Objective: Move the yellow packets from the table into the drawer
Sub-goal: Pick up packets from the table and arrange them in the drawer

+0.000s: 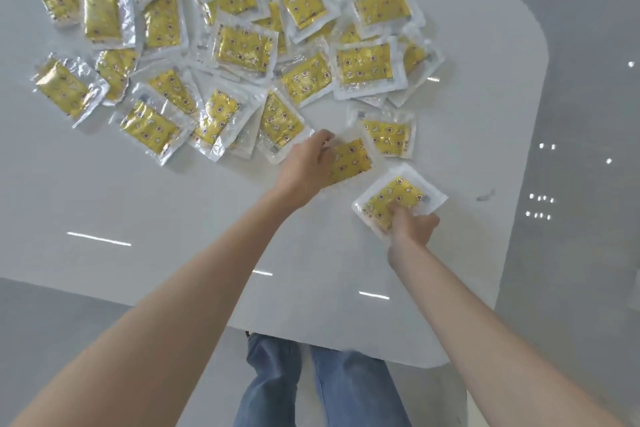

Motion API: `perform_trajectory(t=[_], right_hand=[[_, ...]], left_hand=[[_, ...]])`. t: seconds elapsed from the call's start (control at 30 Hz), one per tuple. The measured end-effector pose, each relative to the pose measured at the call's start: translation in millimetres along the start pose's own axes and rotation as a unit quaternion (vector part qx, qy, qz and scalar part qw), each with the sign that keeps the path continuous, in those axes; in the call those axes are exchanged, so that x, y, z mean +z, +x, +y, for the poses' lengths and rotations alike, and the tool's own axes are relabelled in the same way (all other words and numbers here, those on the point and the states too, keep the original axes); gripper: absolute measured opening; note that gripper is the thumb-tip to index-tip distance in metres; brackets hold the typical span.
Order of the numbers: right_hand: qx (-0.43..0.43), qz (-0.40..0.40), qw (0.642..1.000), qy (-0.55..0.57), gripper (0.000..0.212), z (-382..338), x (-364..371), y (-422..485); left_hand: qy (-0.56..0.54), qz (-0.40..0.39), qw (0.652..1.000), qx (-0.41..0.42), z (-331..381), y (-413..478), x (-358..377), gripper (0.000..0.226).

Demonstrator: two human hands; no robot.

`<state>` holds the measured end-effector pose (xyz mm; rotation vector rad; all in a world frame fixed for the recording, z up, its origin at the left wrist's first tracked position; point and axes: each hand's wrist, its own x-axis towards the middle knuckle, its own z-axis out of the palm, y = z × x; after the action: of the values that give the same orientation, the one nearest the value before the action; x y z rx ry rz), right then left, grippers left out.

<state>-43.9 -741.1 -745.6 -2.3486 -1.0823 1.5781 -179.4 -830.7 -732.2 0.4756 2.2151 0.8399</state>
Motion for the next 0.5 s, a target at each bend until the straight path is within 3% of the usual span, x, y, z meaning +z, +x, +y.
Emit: perform_trajectory(t=[0.2,0.5], right_hand=[[0.032,0.004,0.998,0.061,0.05,-19.6,-7.4,25.8],[0.086,0.003,0.993,0.081,0.052,-33.4,-0.8,38.3]], left_hand=[[0.11,-0.063,0.986,0.104,52.7,59.6,23.4,0.018],[0.239,-0.065,0.959,0.136,60.8,102.6,51.2,0.035]])
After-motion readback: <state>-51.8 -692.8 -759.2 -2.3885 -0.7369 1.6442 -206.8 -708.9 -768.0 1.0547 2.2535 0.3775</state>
